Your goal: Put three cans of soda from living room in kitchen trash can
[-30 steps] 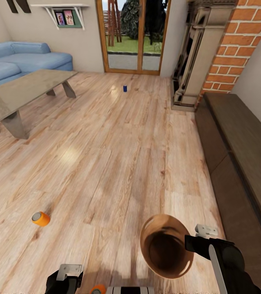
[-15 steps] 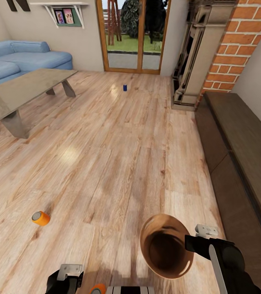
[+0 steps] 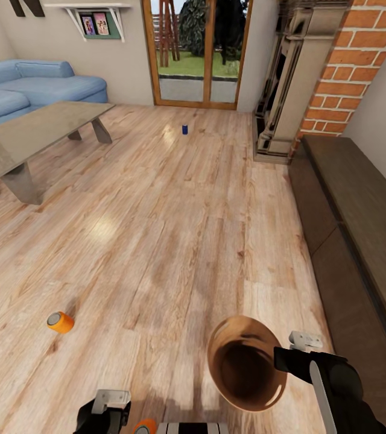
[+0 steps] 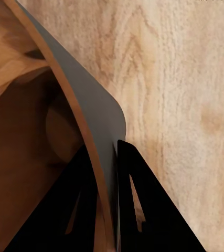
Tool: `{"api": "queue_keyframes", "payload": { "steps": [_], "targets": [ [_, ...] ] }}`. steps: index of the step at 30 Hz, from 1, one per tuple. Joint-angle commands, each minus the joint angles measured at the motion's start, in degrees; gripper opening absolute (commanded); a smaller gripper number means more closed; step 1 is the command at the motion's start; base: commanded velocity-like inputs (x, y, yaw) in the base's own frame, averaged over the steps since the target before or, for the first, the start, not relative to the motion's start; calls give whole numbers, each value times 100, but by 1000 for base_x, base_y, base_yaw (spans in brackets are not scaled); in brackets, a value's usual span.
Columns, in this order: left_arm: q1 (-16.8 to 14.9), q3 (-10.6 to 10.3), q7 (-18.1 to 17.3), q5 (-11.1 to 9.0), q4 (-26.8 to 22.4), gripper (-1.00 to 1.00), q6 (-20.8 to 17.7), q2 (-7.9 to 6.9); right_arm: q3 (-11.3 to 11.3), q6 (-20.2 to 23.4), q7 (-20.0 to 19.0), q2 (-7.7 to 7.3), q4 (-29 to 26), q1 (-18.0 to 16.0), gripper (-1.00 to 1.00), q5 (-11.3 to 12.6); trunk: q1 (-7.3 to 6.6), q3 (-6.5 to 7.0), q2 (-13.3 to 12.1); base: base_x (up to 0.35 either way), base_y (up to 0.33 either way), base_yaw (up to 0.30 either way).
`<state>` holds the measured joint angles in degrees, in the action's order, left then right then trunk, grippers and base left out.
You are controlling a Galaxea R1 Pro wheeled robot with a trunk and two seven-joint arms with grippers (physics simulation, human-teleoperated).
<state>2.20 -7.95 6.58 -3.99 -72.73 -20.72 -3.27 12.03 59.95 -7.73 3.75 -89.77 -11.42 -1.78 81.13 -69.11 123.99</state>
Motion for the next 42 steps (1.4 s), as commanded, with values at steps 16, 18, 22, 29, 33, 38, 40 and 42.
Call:
{"api": "queue_keyframes", "payload": {
  "steps": [16,18,22,29,33,38,40,42],
  "targets": [
    [0,-5,-5,-28,-84,100,-538,233,-7,5,-18,-5,-3,-1,-100,127,263,-215,481,0,0,0],
    [0,-5,-7,-27,-83,100,-538,234,-7,5,-18,-4,-1,-1,-100,128,307,-251,562,0,0,0],
    [0,-5,-8,-26,-83,100,-537,232,-7,5,-18,-4,-1,-1,-100,128,395,-323,722,0,0,0],
    [0,5,-8,-25,-99,100,-530,233,-7,5,-18,0,-2,-1,-100,126,461,-377,842,0,0,0],
    [0,24,-8,-23,-122,100,-525,232,-7,5,-18,-1,-3,-1,-100,125,461,-377,842,0,0,0],
    [0,12,-8,-18,-127,100,-514,215,0,5,-18,-3,-4,-1,-100,125,461,-377,842,0,0,0],
    [0,0,-8,13,-133,100,-488,193,1,5,-18,-5,-3,-1,-100,125,461,-377,842,0,0,0],
    [0,1,-8,27,-137,100,-480,186,1,5,-18,-6,-2,-1,-100,125,461,-377,842,0,0,0]
  ]
}}
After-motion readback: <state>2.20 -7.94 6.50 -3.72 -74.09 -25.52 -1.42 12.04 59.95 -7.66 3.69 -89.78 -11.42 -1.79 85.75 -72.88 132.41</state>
